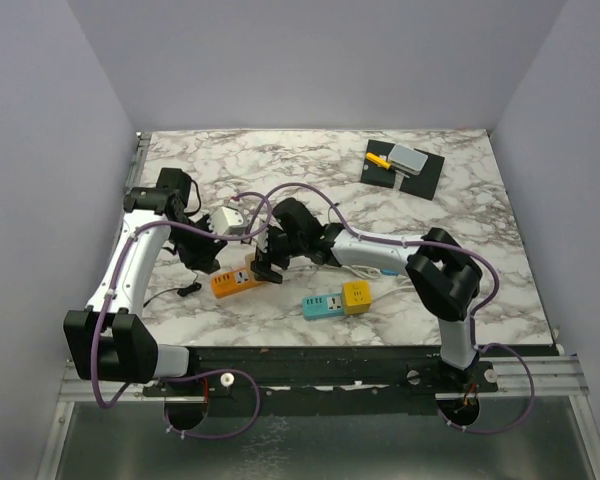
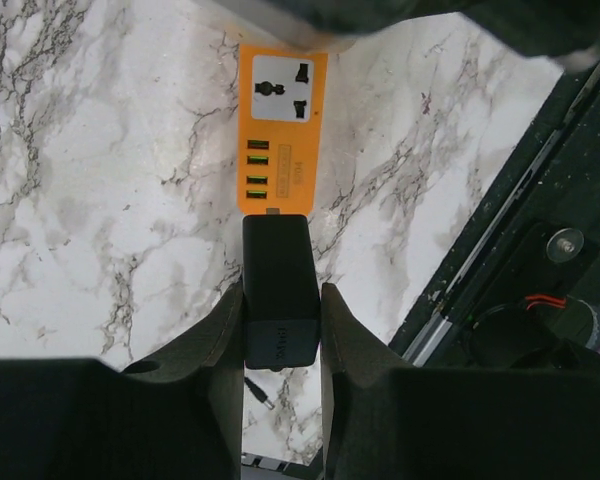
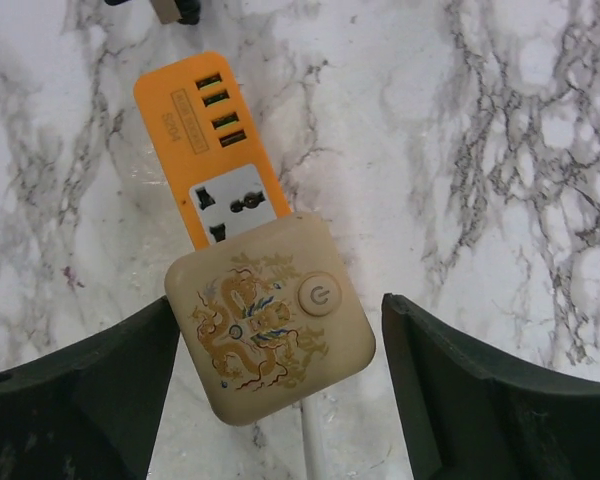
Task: Insert the plug
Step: Adjust the socket at the center of the board, then adjust the plug at the socket.
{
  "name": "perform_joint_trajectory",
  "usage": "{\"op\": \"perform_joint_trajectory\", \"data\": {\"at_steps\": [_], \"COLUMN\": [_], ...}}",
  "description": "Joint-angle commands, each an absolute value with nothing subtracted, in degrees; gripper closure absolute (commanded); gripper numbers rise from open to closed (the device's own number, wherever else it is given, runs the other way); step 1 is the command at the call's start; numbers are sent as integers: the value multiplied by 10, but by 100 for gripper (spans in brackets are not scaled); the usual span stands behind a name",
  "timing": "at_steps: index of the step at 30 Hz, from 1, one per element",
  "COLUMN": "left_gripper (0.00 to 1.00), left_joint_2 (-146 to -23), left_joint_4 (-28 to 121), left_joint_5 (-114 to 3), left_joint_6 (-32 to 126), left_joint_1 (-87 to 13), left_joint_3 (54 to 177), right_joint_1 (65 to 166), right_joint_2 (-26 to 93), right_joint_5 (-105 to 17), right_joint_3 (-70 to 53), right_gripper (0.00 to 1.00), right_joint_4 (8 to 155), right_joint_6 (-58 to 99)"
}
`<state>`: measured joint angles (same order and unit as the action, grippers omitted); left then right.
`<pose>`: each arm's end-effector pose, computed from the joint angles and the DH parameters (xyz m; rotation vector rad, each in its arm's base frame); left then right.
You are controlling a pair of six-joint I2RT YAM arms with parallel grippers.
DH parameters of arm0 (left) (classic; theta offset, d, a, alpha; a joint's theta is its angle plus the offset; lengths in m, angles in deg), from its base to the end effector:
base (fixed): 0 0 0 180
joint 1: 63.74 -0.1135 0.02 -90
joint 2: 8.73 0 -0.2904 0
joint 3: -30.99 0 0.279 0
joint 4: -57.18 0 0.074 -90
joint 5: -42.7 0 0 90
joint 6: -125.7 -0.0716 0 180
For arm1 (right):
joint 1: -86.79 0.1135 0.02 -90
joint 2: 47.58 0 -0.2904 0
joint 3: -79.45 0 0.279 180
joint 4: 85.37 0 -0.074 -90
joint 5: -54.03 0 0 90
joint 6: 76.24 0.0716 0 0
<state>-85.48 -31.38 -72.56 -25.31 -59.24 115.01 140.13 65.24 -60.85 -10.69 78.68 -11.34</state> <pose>0.2480 -0.0502 0.2943 1.5367 2.3013 -0.4464 0.2735 0.4180 0.1868 -1.6185 1.6030 0.7504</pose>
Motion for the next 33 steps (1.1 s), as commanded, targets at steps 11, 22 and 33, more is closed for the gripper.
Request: {"op": "perform_joint_trajectory", "data": {"at_steps": [11,22,33], "left_gripper": [100,100,100], "left_joint_2": [-878,-908,-893], "left_joint_4": [-298,-286,-316], "left_joint_5": [-766,-769,-795], "left_joint_6": [-295,-313,-356], "left_joint_1": [-573,-576,-650], "left_joint_3": [1142,1196,1246], "right_joint_1": [1392,1359,1347], "right_joint_2": [608,514,468], "right_joint_5": [-473,-514,-467], "right_joint_3": [-40,4,51], "right_gripper": [9,0,0], "right_joint_4": [896,843,824], "right_joint_6": [-35,-15,26]}}
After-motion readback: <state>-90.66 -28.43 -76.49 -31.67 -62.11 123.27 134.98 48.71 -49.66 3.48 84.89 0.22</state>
